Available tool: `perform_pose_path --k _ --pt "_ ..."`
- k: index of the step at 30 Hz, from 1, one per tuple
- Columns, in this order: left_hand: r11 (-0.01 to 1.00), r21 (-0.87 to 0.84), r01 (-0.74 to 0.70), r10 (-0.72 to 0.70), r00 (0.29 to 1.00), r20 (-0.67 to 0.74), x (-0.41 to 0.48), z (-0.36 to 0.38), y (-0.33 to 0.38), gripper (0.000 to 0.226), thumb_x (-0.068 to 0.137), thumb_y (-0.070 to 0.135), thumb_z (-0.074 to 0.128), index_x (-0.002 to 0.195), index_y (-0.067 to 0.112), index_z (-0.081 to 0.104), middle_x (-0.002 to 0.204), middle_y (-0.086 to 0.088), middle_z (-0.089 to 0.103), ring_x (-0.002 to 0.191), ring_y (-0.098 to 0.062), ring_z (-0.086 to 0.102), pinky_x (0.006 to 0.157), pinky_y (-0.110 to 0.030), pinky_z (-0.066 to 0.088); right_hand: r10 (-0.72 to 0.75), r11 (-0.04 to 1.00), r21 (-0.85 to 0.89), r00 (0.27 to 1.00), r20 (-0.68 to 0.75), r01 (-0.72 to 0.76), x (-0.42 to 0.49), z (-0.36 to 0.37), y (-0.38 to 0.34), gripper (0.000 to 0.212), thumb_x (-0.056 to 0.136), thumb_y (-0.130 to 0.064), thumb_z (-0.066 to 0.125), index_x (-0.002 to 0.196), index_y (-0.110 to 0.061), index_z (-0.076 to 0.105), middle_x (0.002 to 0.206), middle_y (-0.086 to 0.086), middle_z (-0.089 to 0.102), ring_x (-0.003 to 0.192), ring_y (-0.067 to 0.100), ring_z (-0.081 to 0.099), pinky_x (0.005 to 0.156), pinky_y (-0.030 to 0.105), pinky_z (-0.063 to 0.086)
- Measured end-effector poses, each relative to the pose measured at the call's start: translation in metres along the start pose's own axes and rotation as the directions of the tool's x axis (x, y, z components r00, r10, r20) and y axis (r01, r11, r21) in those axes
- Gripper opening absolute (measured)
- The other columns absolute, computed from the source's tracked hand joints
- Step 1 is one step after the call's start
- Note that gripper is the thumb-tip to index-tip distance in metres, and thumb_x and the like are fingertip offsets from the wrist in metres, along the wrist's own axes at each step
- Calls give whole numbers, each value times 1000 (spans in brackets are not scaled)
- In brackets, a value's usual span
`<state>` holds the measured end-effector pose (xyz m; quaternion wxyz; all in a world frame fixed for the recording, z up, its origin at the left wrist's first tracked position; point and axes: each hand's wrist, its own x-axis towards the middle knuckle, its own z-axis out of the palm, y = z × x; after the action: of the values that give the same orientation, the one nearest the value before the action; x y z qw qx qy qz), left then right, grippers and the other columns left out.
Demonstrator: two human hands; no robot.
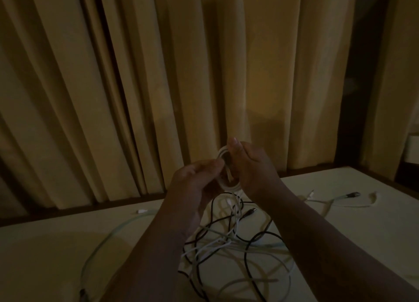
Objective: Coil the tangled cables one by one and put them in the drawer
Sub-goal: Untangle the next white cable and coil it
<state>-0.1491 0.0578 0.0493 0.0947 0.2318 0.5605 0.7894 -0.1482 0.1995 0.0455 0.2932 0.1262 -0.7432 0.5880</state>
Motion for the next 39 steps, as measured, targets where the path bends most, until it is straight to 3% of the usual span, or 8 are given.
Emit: perform_pose_path --k 6,9,15,17,22,26,32,39 --pt "990 -78 114 -118 991 -55 4 -2 -13 11 77 23 70 83 17 76 86 -7 72 81 -19 66 72 -33 44 -53 978 -204 998 -45 42 1 6 8 61 103 -53 33 78 -3 59 66 17 58 58 20 53 57 46 46" --pt "973 -176 147 -155 988 -29 4 0 -15 27 81 25 65 106 14 71 88 -5 71 81 -19 63 74 -35 39 -49 960 -279 998 -46 34 1 7 12 67 101 -61 25 81 -9 62 69 9 63 63 20 60 59 38 47" --pt "955 -259 145 -131 989 69 2 -2 -9 28 81 20 73 106 9 67 70 -1 63 68 -18 57 72 -35 39 -33 943 -333 999 -18 25 3 4 14 68 93 -66 25 86 -10 64 71 6 66 61 15 62 55 29 47" --pt "976 -177 126 -129 992 -8 3 1 -9 44 79 12 76 121 7 62 79 -5 69 69 -18 63 69 -33 46 -23 946 -323 1000 -15 17 4 3 14 65 97 -66 28 86 -14 65 69 3 64 65 18 63 58 31 48" --pt "985 168 -35 66 981 -181 4 4 -12 15 96 14 64 109 18 69 89 -4 76 78 -18 74 66 -31 58 -12 930 -369 1000 -27 1 4 -1 7 42 104 -49 33 77 -27 56 64 -6 55 57 4 51 53 20 35" --pt "778 594 -203 395 893 -213 6 -9 -11 5 87 21 77 91 21 75 81 0 76 74 -14 74 65 -30 61 16 916 -401 999 -30 -26 7 -11 2 44 105 -47 34 78 -20 56 65 -2 53 57 10 48 54 25 36" --pt "914 382 -137 231 950 -211 11 -33 5 8 87 8 71 84 12 77 64 -14 66 54 -24 60 59 -35 53 137 946 -313 978 157 -83 10 -21 -2 49 104 -47 40 80 -10 60 66 1 52 57 10 46 54 28 39" --pt "543 814 -206 426 903 -56 7 -46 17 14 94 24 67 88 35 73 82 13 70 74 -3 63 64 -28 53 322 939 -82 768 554 -335 9 -53 -8 35 107 -28 44 91 -3 63 79 13 58 64 18 55 60 30 49"
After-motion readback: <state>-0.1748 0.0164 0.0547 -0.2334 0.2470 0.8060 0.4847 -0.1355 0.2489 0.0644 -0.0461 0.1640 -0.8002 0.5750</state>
